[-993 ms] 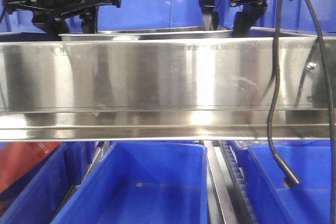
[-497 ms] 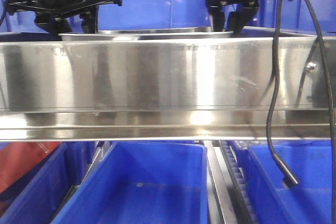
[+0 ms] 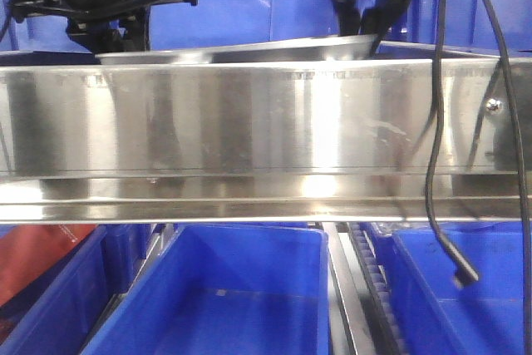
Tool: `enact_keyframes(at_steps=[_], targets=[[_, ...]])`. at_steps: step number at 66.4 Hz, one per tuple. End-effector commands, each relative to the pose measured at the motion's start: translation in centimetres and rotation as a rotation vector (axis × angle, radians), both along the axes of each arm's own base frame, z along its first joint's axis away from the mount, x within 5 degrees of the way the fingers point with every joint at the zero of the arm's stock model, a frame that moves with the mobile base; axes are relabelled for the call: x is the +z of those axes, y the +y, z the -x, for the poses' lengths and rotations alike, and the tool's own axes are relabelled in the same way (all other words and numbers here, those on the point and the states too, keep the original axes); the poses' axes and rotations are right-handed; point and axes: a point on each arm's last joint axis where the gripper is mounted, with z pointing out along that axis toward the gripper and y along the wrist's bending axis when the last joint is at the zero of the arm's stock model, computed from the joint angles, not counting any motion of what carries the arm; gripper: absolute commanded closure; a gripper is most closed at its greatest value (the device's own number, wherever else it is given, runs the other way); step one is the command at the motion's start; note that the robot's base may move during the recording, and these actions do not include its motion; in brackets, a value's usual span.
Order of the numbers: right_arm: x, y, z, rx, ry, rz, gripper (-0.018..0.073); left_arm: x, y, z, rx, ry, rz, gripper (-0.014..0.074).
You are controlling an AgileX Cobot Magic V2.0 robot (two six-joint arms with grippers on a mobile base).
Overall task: Stack silver trays without gaps
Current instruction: 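Close both grippers on the tray rims and lift the tray, then raise the held silver tray above the shelf with both grippers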
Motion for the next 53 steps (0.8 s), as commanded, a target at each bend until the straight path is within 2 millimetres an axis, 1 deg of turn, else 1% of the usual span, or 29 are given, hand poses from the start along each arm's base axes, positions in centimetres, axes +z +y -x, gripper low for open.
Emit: enact_keyframes(at_steps=[1, 8, 15, 22, 27, 34, 35, 41, 47, 53], targets=[[3.3, 0.3, 0.8, 0.033, -0.106, -0.037, 0.0582, 2.0, 0.0, 1.2, -0.009, -0.030, 0.016, 0.0613], [5.1, 0.3, 1.9, 0.046, -0.147, -0.049, 0.0582, 4.3, 0.6, 2.4, -0.001, -0.074, 0.040, 0.0613], [6.6, 0.4, 3.2, 0.054, -0.180, -0.019, 0.0582, 6.7, 1.3, 4.0, 0.040, -0.108, 0.078, 0.0613], [8.6, 0.9, 5.0, 0.068, -0.250, -0.007, 0.0582, 9.0, 1.5, 5.8, 0.055, -0.166, 0.078, 0.0613], [9.7, 1.4, 6.4, 0.081, -0.282, -0.002, 0.0582, 10.5, 1.7, 7.3, 0.088, -0.203, 0.079, 0.0613], [10.6, 1.7, 8.3, 0.112, -0.300, -0.003, 0.0582, 12.1, 1.6, 9.3, 0.095, -0.236, 0.085, 0.0613], [10.8, 1.6, 8.7, 0.115, -0.307, -0.007, 0.0582, 12.6, 1.6, 9.9, 0.087, -0.248, 0.091, 0.0613], [11.3, 1.0, 10.3, 0.107, -0.324, -0.007, 0.0582, 13.8, 1.1, 11.8, 0.058, -0.275, 0.105, 0.0613], [11.5, 0.3, 12.0, 0.094, -0.349, 0.016, 0.0582, 14.5, 0.6, 13.3, 0.066, -0.298, 0.108, 0.0613], [11.6, -0.5, 14.3, 0.089, -0.374, 0.006, 0.0582, 15.0, -0.5, 14.8, 0.044, -0.319, 0.110, 0.0613]])
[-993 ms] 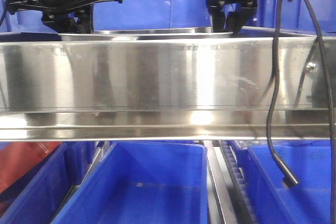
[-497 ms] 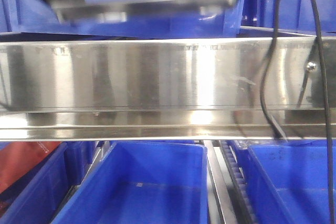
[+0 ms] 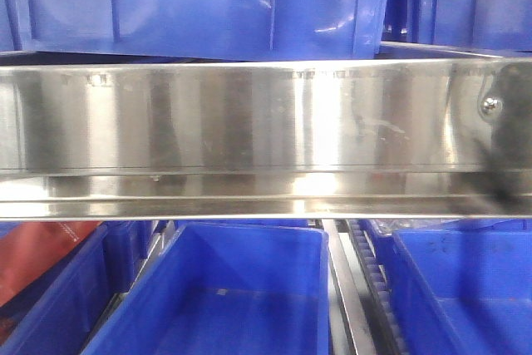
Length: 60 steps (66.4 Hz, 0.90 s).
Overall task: Stack silver trays without gaps
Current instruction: 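Raise the held silver tray above the shelf with both grippers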
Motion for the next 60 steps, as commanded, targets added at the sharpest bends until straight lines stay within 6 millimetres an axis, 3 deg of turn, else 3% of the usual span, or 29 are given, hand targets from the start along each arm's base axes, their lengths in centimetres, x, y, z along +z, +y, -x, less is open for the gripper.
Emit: enact_keyframes(at_steps=[1, 11, 28, 43, 60], targets=[[0.5, -0.7, 2.0, 0.012, -0.062, -0.016, 0.0582, 0.9, -1.2, 1.6, -0.040, -0.049, 0.039, 0.0613], [0.5, -1.7, 4.7, 0.000, -0.082, -0.073, 0.0582, 0.7, -2.7, 3.8, -0.043, -0.051, -0.005, 0.0613], [-1.1, -3.4, 8.2, -0.018, -0.077, -0.079, 0.0582, -2.3, -5.1, 7.3, -0.080, -0.024, 0.006, 0.0613], [-3.7, -3.2, 10.2, -0.013, -0.056, -0.047, 0.0582, -3.8, -5.4, 7.5, -0.079, 0.006, 0.010, 0.0613], [-3.7, -3.0, 10.1, -0.003, -0.070, -0.042, 0.0582, -4.2, -5.8, 7.5, -0.111, 0.010, 0.041, 0.0613]])
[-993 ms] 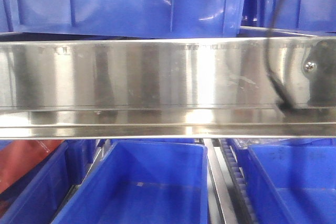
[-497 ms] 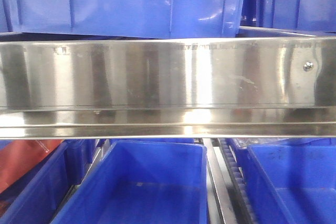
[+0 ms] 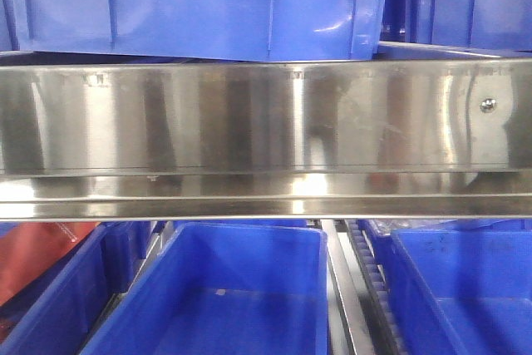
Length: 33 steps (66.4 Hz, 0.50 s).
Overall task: Stack silver trays without gaps
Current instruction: 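Raise the held silver tray above the shelf with both grippers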
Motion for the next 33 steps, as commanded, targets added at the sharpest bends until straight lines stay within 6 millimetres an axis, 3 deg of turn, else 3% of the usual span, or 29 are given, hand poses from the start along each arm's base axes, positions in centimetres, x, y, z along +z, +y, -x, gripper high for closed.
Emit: enact_keyframes(at_steps=[1, 10, 33], targets=[[0.55, 0.64, -0.12, 0.056, -0.063, -0.049, 0.0582, 0.11, -0.66, 0.13, -0.061, -0.020, 0.062, 0.0613], [0.55, 0.64, -0.12, 0.056, -0.063, -0.049, 0.0582, -0.72, -0.62, 0.22, -0.061, 0.000, 0.041, 0.0613], [0.51, 0.68, -0.15, 0.056, -0.062, -0.047, 0.0582, -0.70, -0.57, 0.17, -0.059, -0.006, 0.036, 0.0613]])
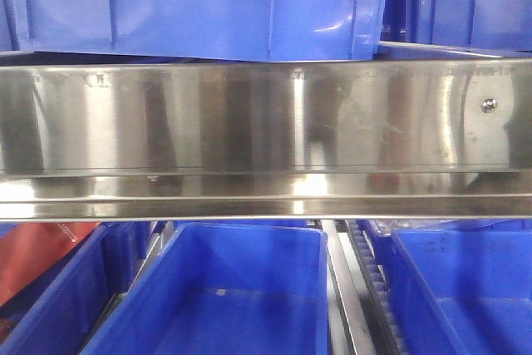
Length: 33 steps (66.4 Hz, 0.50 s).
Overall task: Stack silver trays without gaps
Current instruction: 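Raise the held silver tray above the shelf with both grippers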
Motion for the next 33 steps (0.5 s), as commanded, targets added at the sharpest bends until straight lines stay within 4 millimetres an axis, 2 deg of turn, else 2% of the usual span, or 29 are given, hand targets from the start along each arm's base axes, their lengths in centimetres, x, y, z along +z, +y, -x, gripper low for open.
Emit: enact_keyframes(at_steps=[1, 33], targets=[[0.65, 0.72, -0.13, 0.057, -0.060, -0.055, 0.0582, 0.18, -0.53, 0.07, -0.050, -0.018, 0.034, 0.0613], [0.36, 1.09, -0.35, 0.064, -0.056, -0.050, 0.0582, 0.18, -0.51, 0.07, -0.049, -0.018, 0.033, 0.0613]])
